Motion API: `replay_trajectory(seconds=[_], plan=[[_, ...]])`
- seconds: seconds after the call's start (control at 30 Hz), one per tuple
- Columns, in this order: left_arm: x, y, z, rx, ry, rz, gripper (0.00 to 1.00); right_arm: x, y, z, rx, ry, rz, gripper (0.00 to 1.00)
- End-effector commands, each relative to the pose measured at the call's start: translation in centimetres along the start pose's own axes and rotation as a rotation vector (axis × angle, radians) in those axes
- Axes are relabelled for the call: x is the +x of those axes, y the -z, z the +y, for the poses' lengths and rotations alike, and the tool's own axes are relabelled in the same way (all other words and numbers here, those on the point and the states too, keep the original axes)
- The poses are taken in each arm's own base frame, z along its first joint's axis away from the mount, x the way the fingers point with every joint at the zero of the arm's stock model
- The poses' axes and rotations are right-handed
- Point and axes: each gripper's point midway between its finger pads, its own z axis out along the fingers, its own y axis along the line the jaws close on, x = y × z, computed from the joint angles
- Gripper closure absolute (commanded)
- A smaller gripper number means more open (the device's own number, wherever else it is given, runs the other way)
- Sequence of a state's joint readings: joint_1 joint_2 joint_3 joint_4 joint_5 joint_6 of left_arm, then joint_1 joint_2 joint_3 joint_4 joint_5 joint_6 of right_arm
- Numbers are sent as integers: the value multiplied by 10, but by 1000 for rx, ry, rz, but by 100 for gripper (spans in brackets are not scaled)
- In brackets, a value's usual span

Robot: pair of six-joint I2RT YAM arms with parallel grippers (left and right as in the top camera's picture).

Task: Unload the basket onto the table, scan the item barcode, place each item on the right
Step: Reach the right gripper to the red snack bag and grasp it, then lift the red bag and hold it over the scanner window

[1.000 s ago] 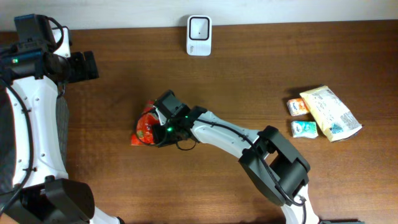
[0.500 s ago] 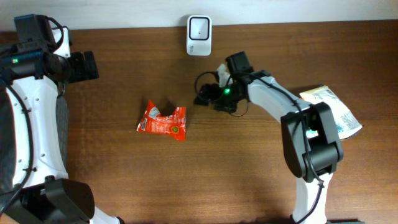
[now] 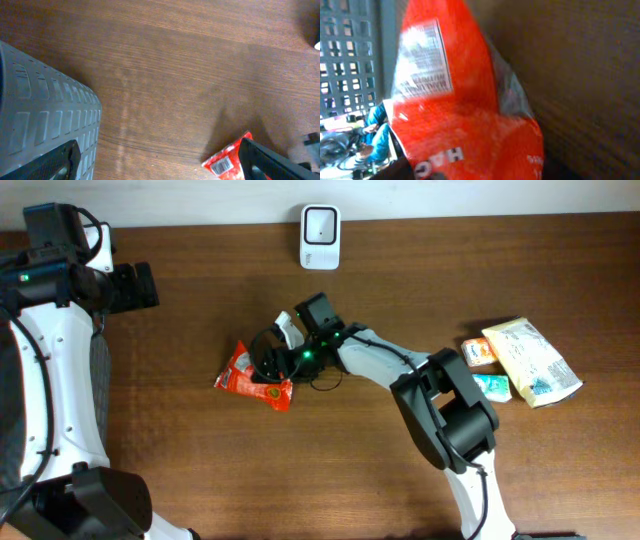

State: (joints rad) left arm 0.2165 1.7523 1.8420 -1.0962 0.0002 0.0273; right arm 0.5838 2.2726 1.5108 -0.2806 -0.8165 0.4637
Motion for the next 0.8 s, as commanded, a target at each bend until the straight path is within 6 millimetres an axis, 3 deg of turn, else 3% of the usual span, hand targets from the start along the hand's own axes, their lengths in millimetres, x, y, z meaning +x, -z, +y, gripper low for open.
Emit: replay_trajectory(seconds=[0.0, 0.13, 0.2, 0.27, 0.37, 0.43, 0.57, 0.67, 0.77], plan=[[-1, 0, 0, 3, -13, -2, 1, 10, -13, -21, 36, -62, 25, 67], [-1, 0, 0, 3, -13, -2, 1, 10, -12, -13, -2, -53, 32, 92], [-1, 0, 0, 3, -13, -2, 1, 4, -5, -11, -9, -49, 15, 96], [-1, 0, 0, 3, -13, -2, 1, -6, 15, -3, -32, -50, -12, 96], [-1, 0, 0, 3, -13, -2, 1, -19, 69, 21, -43, 42, -66, 96], [-1, 0, 0, 3, -13, -2, 1, -17, 112, 56, -120, 183, -86, 96], [-1, 0, 0, 3, -13, -2, 1, -4, 180, 82, -90, 321, -141, 96], [-1, 0, 0, 3, -13, -2, 1, 14, 215, 89, -81, 401, -149, 96], [-1, 0, 0, 3, -13, -2, 1, 23, 235, 106, -217, 468, -170, 96]])
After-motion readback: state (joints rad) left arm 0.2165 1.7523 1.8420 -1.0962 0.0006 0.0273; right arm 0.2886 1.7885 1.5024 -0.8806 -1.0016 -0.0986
